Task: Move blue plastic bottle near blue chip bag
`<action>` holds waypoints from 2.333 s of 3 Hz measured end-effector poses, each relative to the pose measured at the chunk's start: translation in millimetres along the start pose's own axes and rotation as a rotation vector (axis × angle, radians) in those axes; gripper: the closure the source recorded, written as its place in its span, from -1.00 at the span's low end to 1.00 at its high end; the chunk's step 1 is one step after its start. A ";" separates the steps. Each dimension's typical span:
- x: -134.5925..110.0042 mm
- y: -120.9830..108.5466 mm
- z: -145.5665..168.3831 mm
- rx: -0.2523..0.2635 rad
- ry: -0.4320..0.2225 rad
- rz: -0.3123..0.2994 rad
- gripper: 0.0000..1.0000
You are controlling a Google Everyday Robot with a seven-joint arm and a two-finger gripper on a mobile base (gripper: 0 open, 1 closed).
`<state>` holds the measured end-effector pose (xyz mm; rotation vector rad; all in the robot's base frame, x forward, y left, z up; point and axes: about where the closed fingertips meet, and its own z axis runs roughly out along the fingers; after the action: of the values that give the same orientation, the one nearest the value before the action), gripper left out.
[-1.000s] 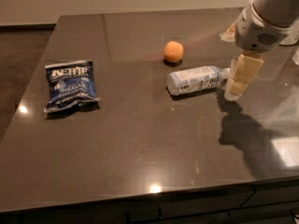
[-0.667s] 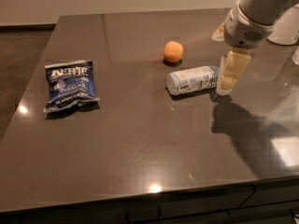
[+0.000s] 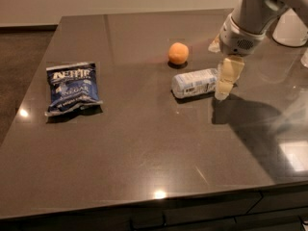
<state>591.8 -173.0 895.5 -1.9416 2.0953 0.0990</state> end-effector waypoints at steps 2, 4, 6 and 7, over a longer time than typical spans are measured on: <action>-0.2 -1.6 32.3 -0.073 0.004 -0.047 -1.00; 2.5 -1.7 42.9 -0.111 0.015 -0.087 -0.17; -7.0 10.2 27.3 -0.071 0.030 -0.087 0.74; -29.9 32.2 14.5 -0.054 0.015 -0.090 1.00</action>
Offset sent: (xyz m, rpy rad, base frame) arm 0.0009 0.0078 -0.0431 -0.0287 0.1177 0.1116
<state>564.1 -137.7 884.6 -2.0702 2.0311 0.1245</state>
